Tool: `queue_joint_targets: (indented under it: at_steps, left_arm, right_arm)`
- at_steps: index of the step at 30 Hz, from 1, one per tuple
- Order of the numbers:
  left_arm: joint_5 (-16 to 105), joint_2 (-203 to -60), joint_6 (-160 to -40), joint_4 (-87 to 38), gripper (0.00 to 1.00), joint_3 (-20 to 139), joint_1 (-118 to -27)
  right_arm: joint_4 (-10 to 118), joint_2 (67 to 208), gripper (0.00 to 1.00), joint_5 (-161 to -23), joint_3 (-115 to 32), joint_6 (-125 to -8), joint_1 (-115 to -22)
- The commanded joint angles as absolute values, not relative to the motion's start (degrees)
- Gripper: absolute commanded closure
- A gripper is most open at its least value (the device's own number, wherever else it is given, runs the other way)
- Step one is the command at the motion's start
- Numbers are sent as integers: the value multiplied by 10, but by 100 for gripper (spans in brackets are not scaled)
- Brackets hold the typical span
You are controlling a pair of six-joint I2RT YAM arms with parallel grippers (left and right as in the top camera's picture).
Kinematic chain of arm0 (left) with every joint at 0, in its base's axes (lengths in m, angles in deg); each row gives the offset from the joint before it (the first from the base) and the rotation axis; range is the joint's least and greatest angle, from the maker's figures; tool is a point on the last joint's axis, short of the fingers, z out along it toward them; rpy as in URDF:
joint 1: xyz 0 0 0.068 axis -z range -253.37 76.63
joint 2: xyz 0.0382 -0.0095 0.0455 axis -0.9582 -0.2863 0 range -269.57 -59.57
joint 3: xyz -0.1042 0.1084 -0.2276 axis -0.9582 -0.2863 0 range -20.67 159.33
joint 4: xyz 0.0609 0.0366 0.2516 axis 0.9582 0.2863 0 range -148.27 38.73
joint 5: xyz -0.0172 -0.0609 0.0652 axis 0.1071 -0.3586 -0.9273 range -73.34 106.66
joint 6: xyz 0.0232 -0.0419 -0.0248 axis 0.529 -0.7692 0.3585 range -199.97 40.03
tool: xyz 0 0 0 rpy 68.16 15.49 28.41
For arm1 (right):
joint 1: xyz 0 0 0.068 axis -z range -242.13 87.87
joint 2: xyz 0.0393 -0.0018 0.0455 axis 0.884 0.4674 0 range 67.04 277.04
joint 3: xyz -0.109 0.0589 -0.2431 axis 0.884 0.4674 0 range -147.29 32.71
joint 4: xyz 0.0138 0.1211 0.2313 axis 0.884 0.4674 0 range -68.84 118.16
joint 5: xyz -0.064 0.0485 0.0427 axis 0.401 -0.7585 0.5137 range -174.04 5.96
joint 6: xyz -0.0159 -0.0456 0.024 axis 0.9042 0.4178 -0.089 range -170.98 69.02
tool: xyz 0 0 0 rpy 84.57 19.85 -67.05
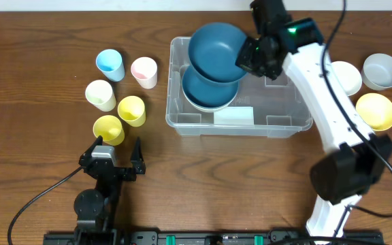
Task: Pack container
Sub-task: 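Carry the teal bowl left and lower it onto the stacked bowls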
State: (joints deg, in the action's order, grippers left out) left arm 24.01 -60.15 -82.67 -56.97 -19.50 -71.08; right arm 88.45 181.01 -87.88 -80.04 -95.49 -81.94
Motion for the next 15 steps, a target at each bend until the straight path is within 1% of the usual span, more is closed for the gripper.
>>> queue_joint_targets:
  at_steps: [1, 15]
  left_arm:
    - [250, -598, -817, -550, 2, -204, -714]
    - [250, -598, -817, -550, 2, -204, -714]
  right_arm:
    - [885, 1837, 98, -875, -801, -951, -830]
    - [861, 1912, 99, -874, -800, -951, -851]
